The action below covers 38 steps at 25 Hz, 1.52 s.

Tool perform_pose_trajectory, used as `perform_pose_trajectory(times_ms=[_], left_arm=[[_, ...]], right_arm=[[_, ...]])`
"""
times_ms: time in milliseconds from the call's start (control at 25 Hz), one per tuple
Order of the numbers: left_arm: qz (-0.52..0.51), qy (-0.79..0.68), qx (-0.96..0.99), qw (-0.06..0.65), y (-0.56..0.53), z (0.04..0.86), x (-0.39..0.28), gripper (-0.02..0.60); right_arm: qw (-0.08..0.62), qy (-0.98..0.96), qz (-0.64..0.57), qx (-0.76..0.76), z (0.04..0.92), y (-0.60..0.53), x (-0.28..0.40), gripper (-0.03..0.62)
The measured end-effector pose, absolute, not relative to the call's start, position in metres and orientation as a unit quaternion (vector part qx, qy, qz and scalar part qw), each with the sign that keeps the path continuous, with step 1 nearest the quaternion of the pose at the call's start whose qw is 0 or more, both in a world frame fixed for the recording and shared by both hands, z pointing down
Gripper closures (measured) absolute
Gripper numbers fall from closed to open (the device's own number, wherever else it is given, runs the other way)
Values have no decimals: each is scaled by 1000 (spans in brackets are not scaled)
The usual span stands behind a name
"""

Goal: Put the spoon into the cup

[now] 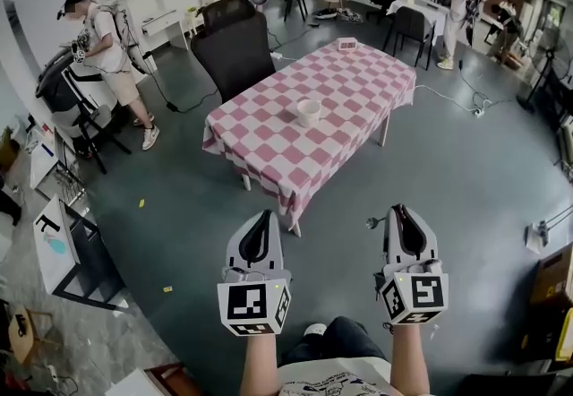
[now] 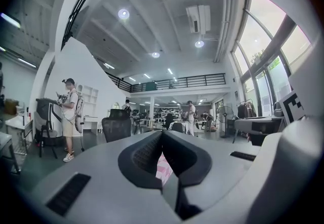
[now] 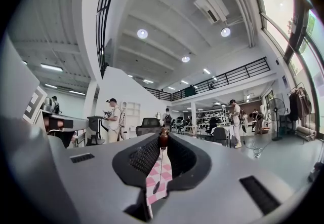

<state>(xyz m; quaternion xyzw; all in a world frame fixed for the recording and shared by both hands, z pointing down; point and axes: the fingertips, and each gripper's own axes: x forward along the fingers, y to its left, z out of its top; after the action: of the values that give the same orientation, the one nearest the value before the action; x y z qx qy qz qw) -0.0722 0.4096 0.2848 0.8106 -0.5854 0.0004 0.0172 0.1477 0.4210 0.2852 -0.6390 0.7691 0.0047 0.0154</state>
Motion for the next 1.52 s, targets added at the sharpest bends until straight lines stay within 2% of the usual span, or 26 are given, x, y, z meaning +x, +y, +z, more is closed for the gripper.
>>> perform_pose_trajectory(times_ms=[520,1520], left_arm=[[9,-592,805,38,335,304,-85,568],[5,-650,760,23,36,289,-57,568]], right_arm=[[4,773,-5,-635,298,340,138,540],[19,825,11,-565,280,4,164,540]])
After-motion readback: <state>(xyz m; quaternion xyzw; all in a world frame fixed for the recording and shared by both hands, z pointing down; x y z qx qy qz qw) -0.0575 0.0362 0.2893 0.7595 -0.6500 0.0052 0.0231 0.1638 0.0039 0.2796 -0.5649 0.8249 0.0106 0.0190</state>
